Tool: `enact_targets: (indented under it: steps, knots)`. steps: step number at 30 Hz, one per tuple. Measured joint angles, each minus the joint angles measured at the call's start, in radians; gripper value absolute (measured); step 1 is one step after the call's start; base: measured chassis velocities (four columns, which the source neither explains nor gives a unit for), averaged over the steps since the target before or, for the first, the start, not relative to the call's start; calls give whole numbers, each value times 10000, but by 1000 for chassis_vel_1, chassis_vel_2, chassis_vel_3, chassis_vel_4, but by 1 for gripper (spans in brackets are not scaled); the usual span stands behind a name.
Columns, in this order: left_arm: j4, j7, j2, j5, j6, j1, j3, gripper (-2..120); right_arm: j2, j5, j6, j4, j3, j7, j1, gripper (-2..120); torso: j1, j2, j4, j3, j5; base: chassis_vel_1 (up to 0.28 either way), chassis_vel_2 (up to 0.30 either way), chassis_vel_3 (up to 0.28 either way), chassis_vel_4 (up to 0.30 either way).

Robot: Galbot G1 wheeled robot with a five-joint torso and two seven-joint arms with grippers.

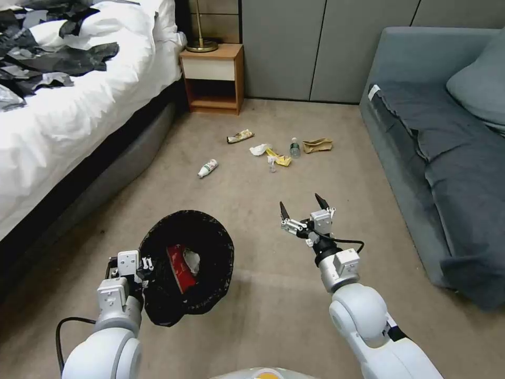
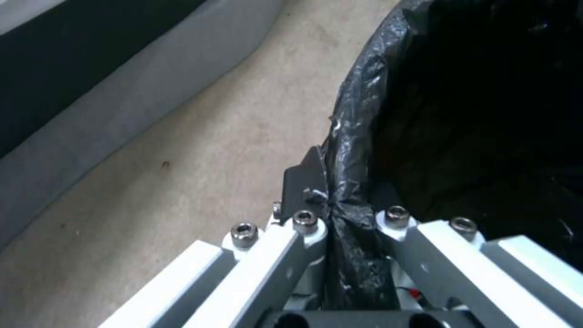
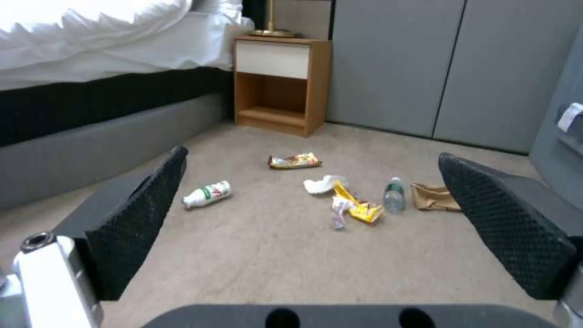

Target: Pick up the trash bin, then pick up the garbage from the floor and place it into the trash bin.

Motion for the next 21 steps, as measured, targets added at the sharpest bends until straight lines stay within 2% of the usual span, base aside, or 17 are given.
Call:
enact_targets:
  steps: [21]
  knots:
    - [50,3,12,7,-18,-43,-5,1,-21,-14,10,-26,-34,-37,32,100,0,1,2,0,0,-141,143,147,-142]
